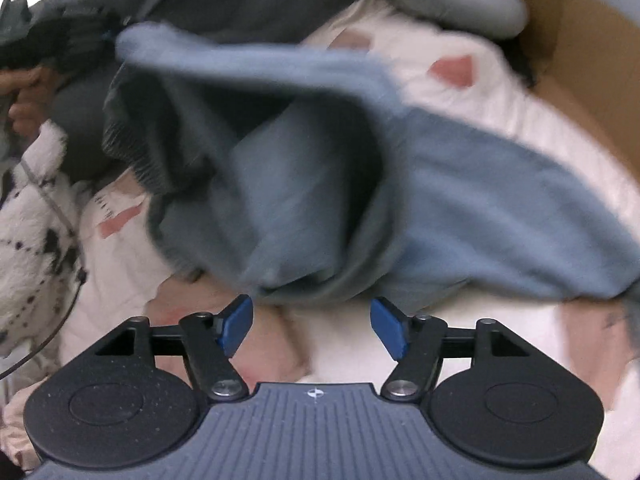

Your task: Fold clothes

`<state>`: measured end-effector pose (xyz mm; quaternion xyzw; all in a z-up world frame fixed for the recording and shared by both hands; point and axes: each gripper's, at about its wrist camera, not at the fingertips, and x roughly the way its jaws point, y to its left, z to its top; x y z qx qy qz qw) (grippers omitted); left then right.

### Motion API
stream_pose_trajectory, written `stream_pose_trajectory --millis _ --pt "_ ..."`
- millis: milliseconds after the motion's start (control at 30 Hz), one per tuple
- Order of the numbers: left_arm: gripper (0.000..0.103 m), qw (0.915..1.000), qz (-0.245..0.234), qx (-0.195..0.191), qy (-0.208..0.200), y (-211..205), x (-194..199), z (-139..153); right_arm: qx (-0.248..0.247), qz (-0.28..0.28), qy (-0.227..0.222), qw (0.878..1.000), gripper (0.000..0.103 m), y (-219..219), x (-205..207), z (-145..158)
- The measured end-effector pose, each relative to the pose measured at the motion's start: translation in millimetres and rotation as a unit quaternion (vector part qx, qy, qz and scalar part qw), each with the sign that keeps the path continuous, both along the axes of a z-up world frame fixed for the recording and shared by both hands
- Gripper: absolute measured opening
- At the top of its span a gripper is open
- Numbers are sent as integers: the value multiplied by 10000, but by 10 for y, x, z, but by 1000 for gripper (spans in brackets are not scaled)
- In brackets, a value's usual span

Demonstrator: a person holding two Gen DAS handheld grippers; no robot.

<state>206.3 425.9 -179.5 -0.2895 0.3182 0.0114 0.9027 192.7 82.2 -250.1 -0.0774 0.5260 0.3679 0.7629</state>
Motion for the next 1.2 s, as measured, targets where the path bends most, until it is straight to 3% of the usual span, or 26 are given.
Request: stream_pose_trajectory --millis 200,467,600,733,767,800,833,867,900,1033,1200 --pt "10 10000 -19 8 10 44 -43 -39 550 253 309 9977 71 440 -264 -331" --pt "10 10000 6 -4 6 80 -120 -81 729 -791 638 9921 71 551 -151 -802" --pt "10 10000 29 -54 -8 82 -110 -123 1325 -1649 908 9731 71 478 -110 -1044" --pt "10 10000 -12 -24 1 95 -115 -132 1786 -2550 955 9455 70 390 -204 -1272" --pt "10 10000 -31 -4 6 97 -123 -124 1847 -2621 863 9432 58 389 -232 -1281" --pt "10 10000 -47 14 10 96 -133 -117 1824 -2647 827 9433 37 395 -239 -1291" --pt "10 10000 -58 26 13 96 -145 -110 1779 -2663 810 9439 24 401 -240 -1303" --pt "10 10000 -62 29 11 97 -156 -103 1758 -2631 822 9451 12 396 -230 -1315" --pt "10 10000 -54 19 1 98 -172 -96 1737 -2500 792 9492 7 393 -218 -1306" --pt "10 9999 20 -103 -62 98 -282 -77 1521 -1693 473 9726 4 400 -171 -1176" --pt "9 9997 92 -202 -108 93 -499 -30 1205 -618 180 9906 3 304 -15 -890"
